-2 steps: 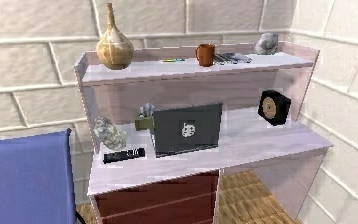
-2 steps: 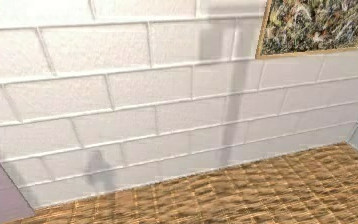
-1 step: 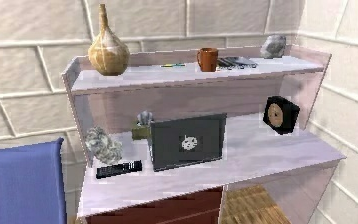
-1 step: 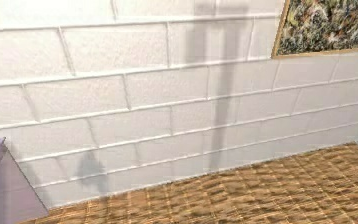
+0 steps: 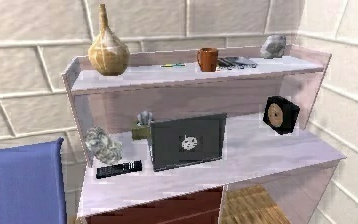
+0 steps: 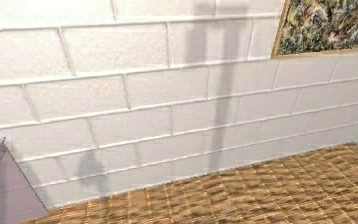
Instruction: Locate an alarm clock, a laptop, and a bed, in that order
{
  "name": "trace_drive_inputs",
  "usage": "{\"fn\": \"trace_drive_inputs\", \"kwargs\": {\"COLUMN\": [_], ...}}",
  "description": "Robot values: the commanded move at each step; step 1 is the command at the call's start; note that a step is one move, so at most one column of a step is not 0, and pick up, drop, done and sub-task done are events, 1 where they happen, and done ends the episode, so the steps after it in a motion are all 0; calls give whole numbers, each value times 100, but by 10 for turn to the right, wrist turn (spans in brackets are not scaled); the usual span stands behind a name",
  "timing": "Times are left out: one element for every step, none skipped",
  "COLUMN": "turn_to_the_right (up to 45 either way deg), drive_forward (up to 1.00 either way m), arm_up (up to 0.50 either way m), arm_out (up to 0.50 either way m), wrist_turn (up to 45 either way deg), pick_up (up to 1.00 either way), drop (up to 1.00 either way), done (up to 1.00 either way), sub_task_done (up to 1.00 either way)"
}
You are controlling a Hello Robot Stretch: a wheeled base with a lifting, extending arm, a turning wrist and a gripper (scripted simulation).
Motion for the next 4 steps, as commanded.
{"fn": "trace_drive_inputs", "kwargs": {"turn_to_the_right": [450, 450, 180, 0], "drive_forward": [0, 0, 0, 15], "arm_up": [0, 0, 0, 0], "arm_out": [0, 0, 0, 0], "wrist_turn": [0, 0, 0, 0], "pick_up": [0, 0, 0, 0], "drop": [0, 0, 0, 0], "done": [0, 0, 0, 0], "sub_task_done": [0, 0, 0, 0]}}
